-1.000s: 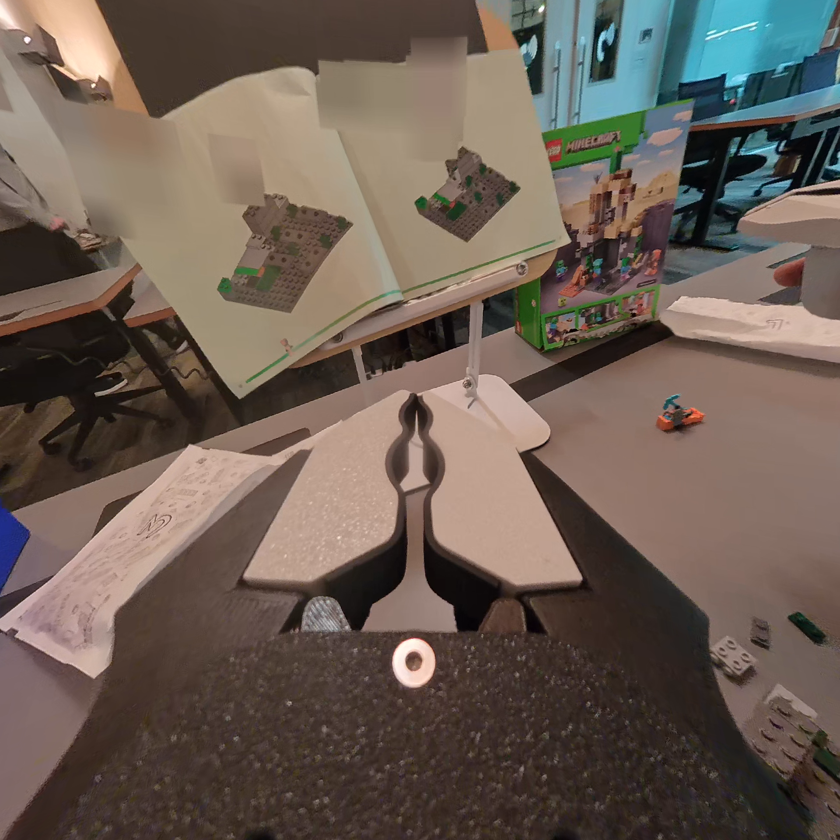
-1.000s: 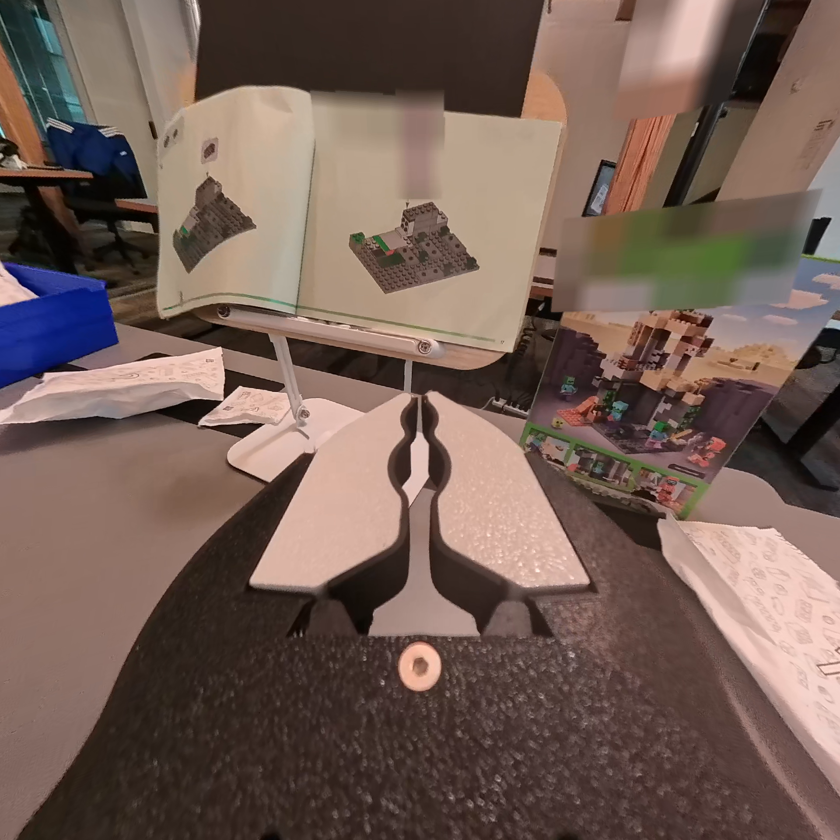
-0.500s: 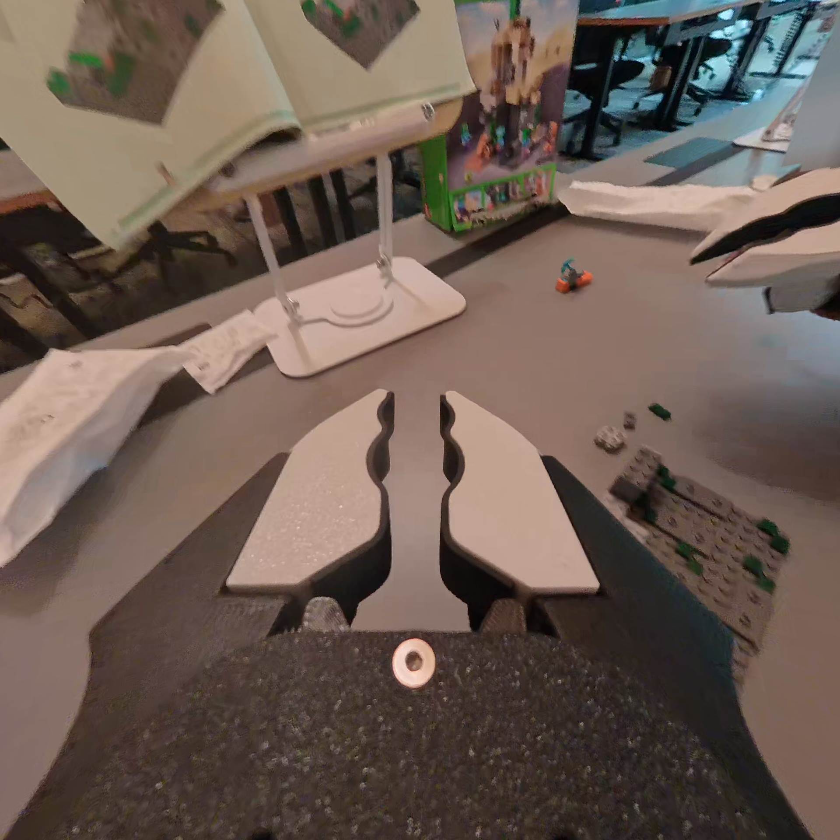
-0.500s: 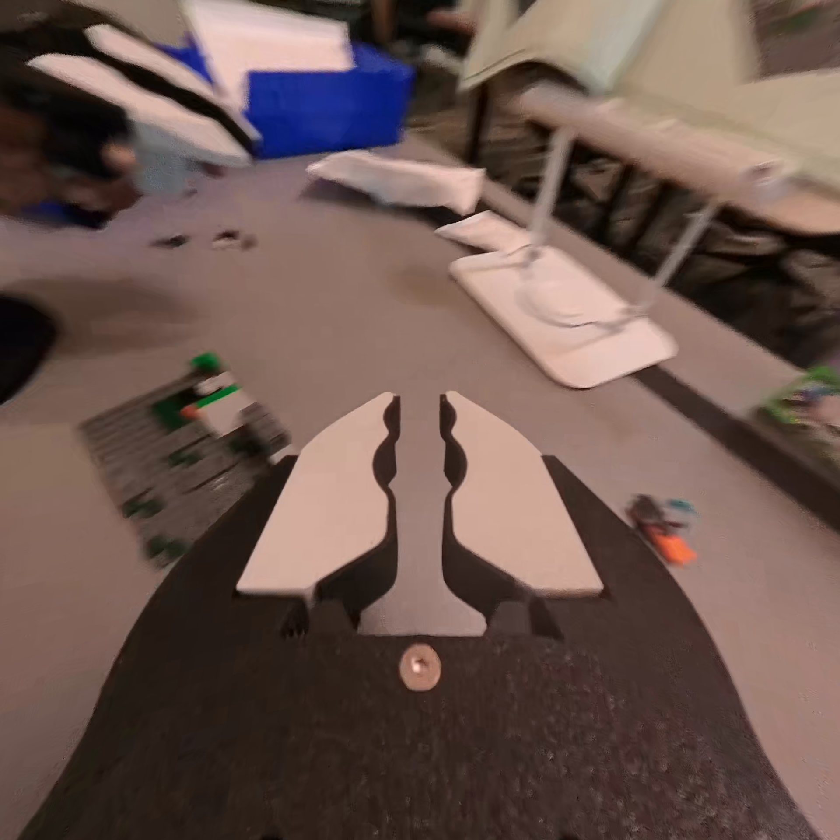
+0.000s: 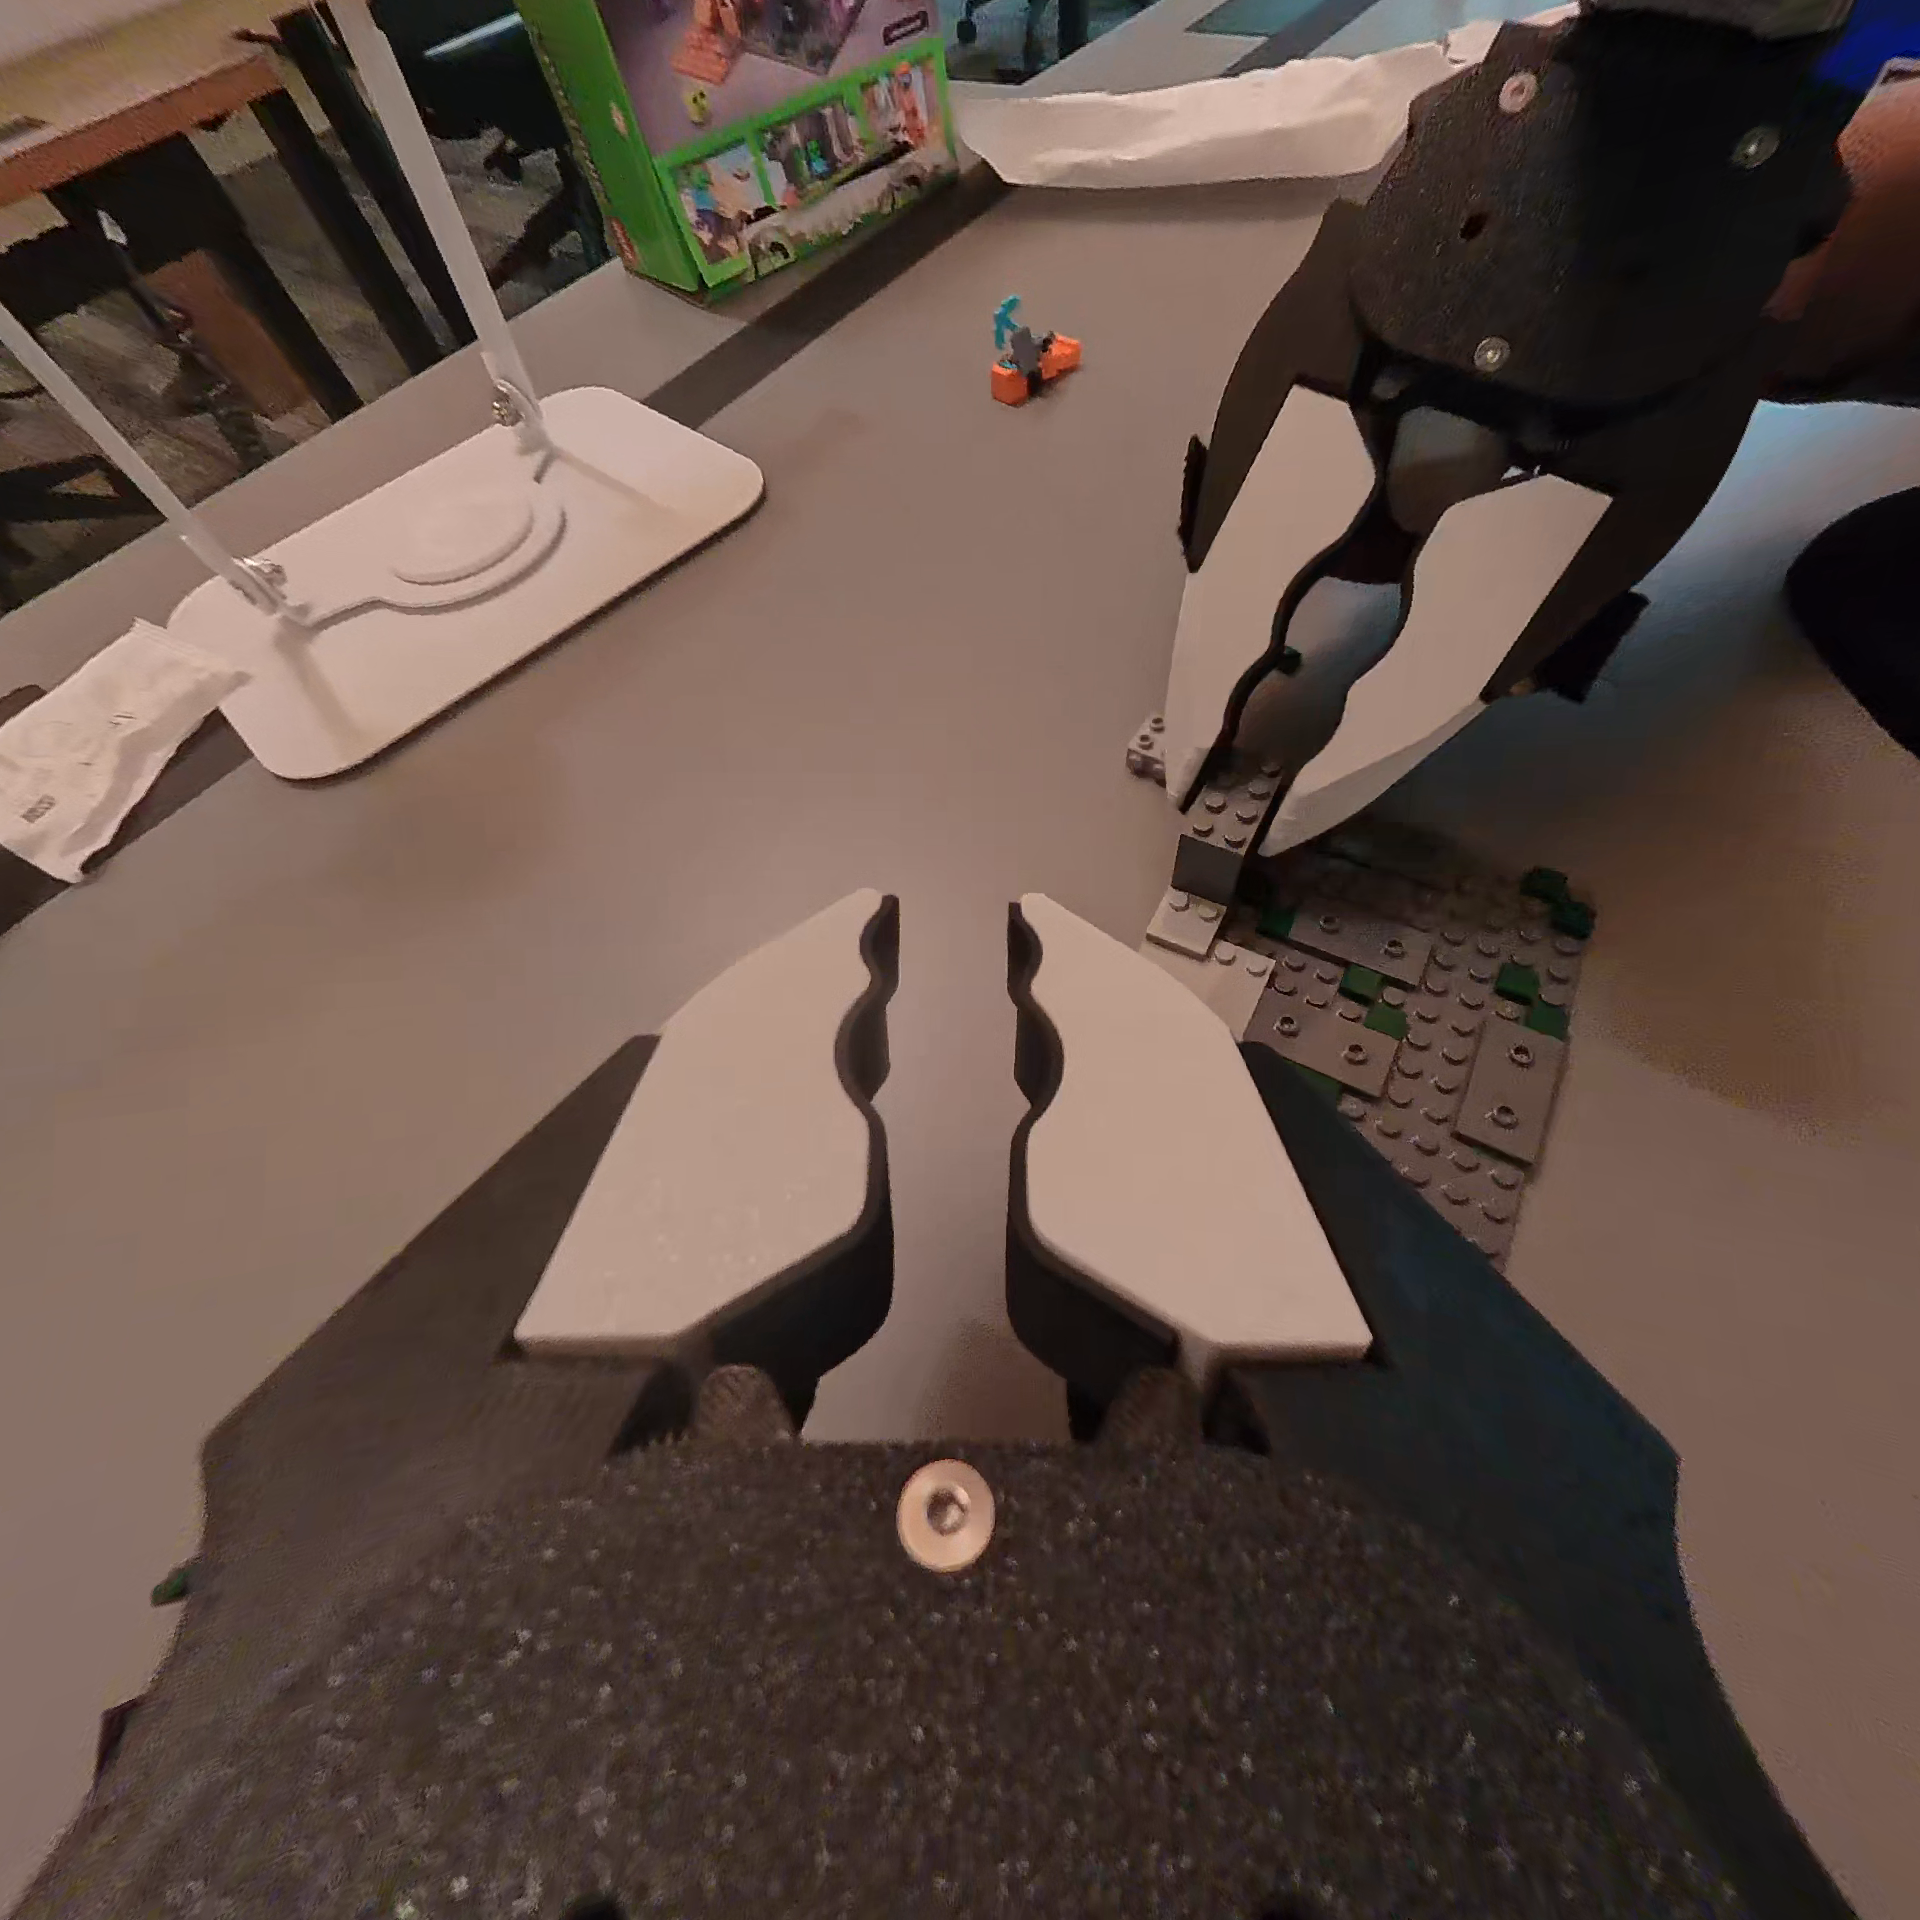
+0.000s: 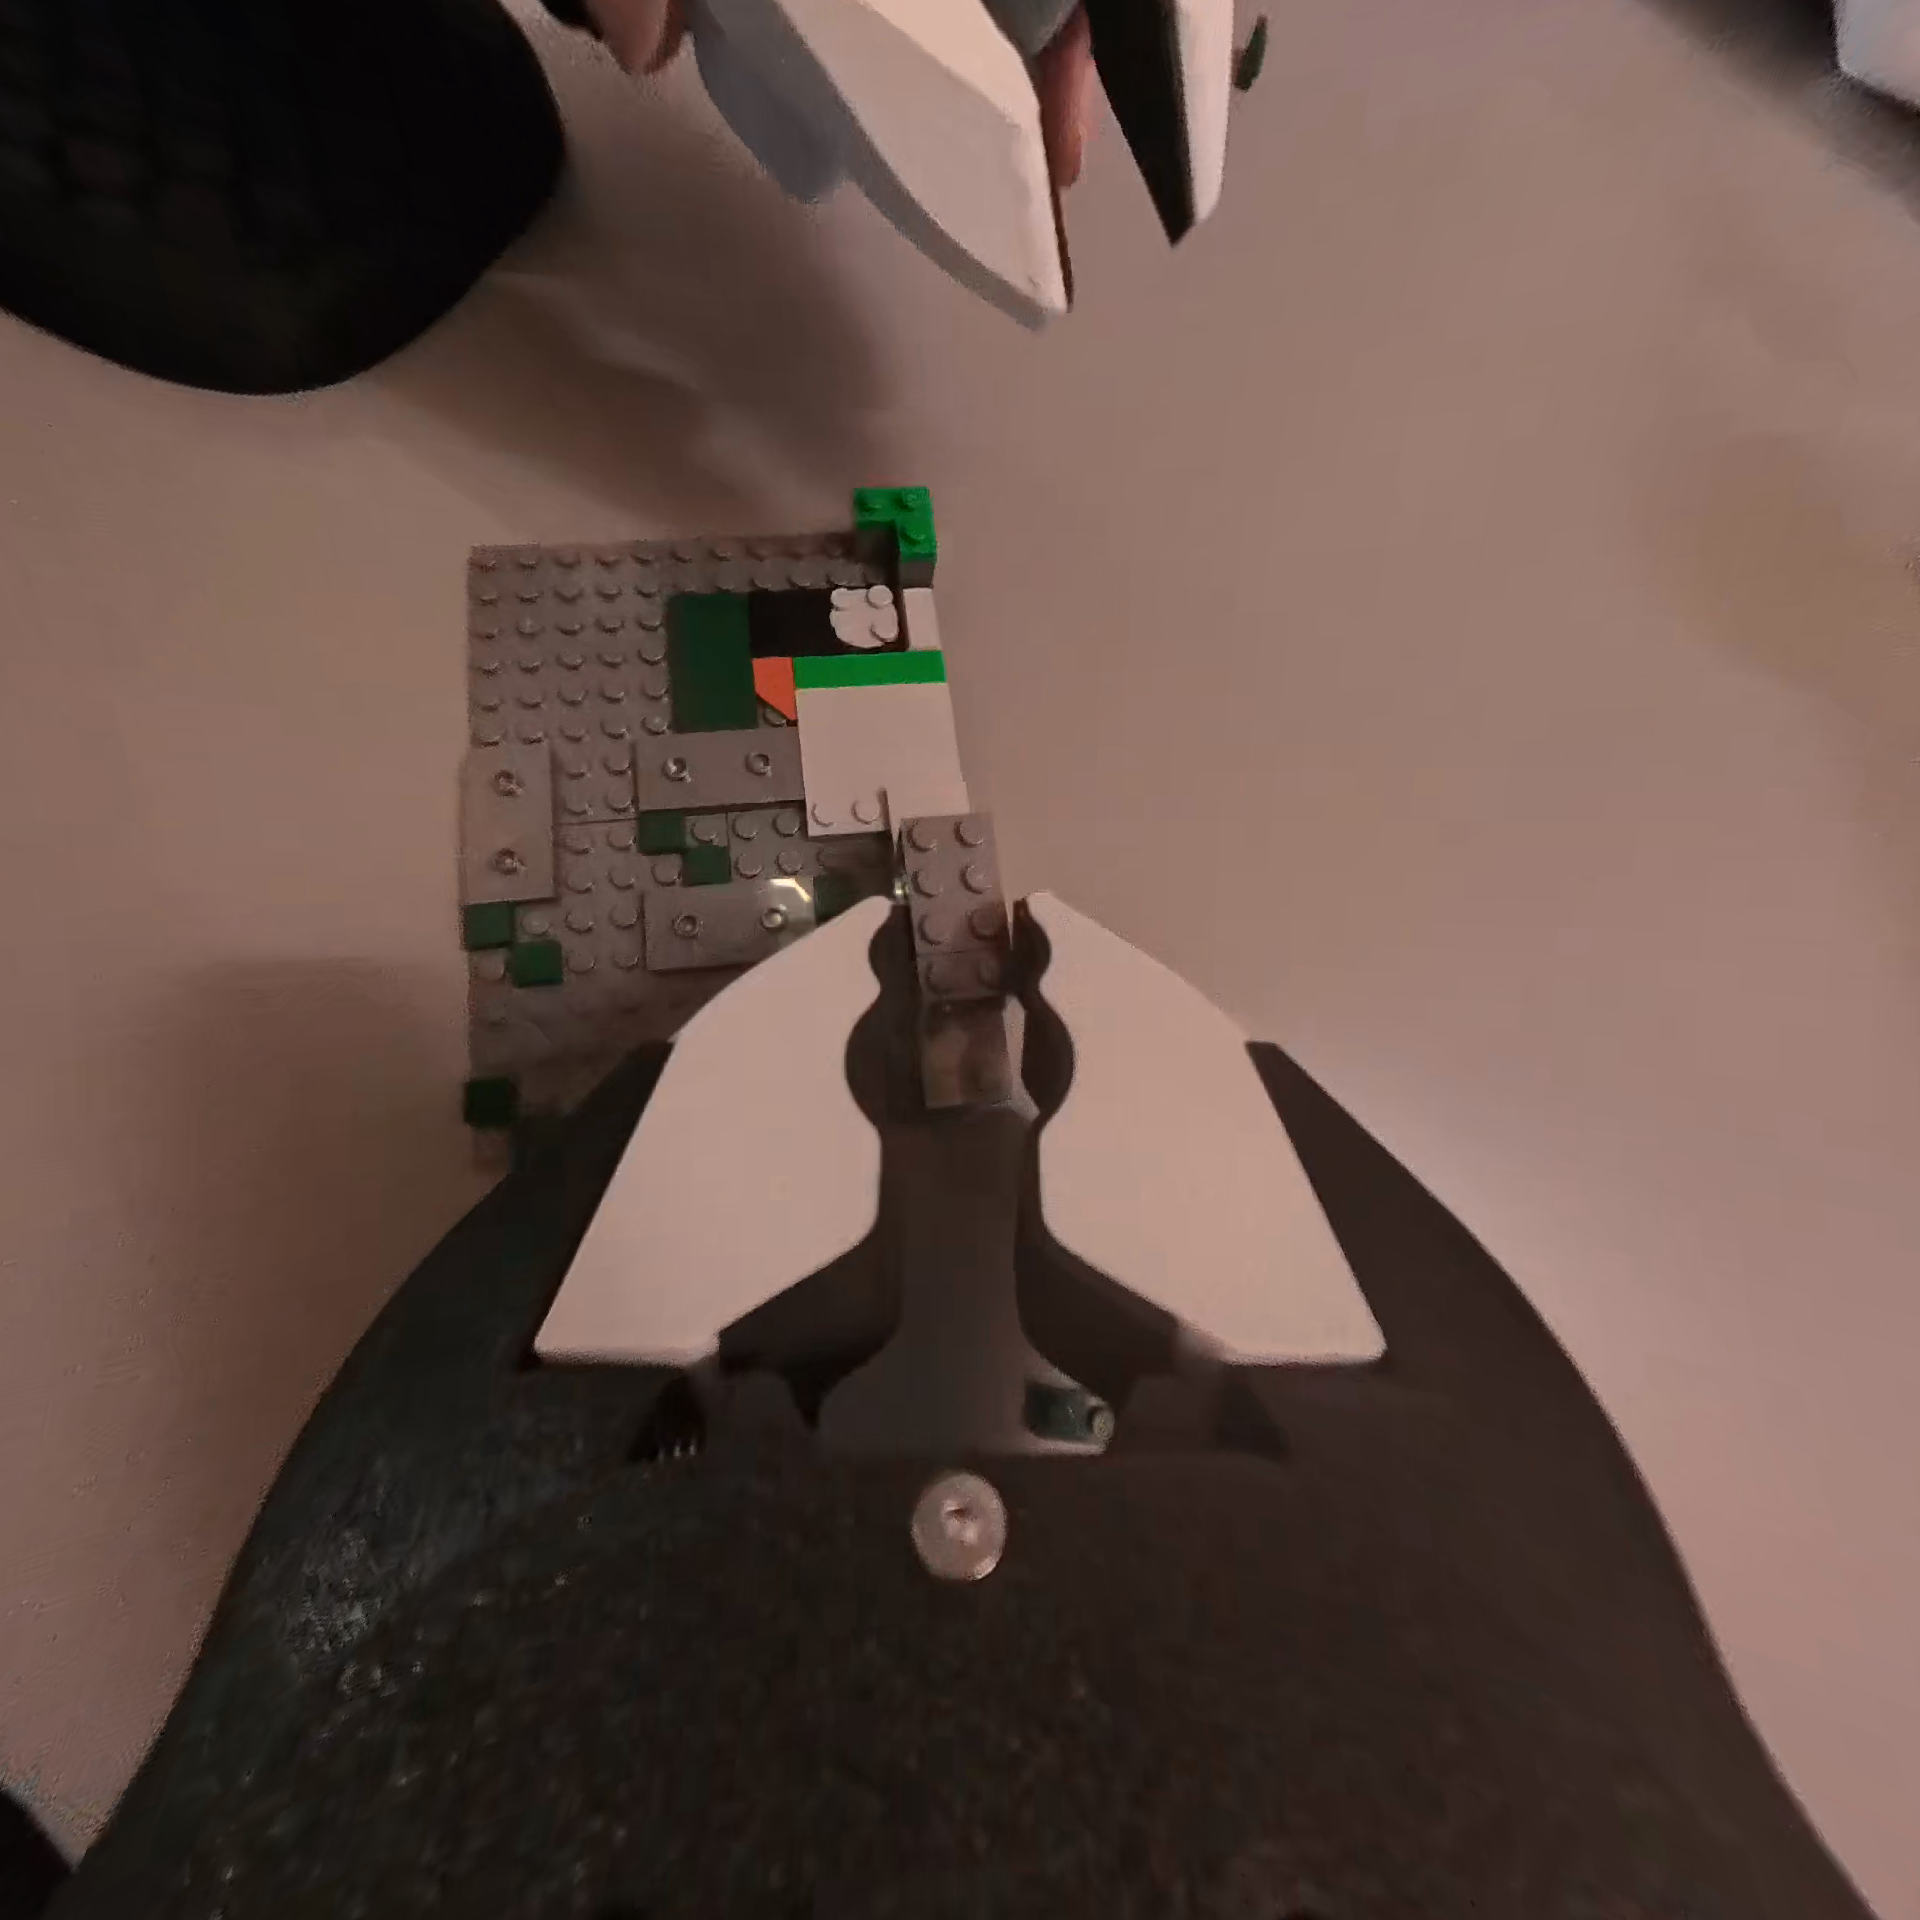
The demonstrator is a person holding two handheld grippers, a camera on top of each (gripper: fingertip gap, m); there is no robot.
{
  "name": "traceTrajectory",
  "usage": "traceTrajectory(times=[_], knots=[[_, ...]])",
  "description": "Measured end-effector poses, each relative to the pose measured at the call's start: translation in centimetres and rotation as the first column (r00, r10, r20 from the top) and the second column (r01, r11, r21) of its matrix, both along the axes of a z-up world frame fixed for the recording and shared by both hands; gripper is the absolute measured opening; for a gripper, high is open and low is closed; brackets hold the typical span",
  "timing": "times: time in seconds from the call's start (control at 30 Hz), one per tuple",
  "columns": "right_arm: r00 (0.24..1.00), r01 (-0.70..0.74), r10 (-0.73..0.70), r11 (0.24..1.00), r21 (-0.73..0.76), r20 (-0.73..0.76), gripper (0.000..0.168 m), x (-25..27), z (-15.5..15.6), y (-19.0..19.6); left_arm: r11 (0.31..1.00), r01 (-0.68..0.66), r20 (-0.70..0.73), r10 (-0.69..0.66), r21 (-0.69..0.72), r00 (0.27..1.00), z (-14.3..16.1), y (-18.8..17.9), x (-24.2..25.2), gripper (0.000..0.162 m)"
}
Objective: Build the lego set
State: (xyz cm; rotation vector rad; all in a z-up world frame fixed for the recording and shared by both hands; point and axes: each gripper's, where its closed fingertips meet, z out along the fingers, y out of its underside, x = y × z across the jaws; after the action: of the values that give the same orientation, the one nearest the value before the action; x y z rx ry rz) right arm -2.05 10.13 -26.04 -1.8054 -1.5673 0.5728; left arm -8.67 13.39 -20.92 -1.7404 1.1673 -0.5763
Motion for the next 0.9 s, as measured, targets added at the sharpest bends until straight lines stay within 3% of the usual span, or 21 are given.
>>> traceTrajectory(times=[0.27, 0.67, 0.8, 0.9], knots=[[0.998, 0.053, -0.053, 0.999, 0.010, 0.020, 0.018, 3.8, 0.1, -0.3, 0.999, 0.029, 0.017, -0.028, -0.030, 0.999, -0.7, -0.4, 0.8, 0.017], [0.994, -0.105, 0.105, 0.994, -0.003, -0.012, 0.017, 3.4, 0.1, -0.1, 0.984, 0.170, -0.089, -0.173, -0.050, 0.981, -1.4, 0.0, 6.1, 0.016], [0.997, -0.058, 0.059, 0.998, 0.017, -0.058, 0.028, 3.9, 1.4, 0.0, 0.967, 0.243, -0.074, -0.249, -0.080, 0.966, -1.6, 0.3, 8.4, 0.014], [0.991, 0.058, -0.055, 0.998, 0.019, -0.125, 0.029, 5.2, 3.1, 0.0, 0.945, 0.307, -0.108, -0.319, -0.117, 0.941, -2.7, 0.0, 9.2, 0.015]])
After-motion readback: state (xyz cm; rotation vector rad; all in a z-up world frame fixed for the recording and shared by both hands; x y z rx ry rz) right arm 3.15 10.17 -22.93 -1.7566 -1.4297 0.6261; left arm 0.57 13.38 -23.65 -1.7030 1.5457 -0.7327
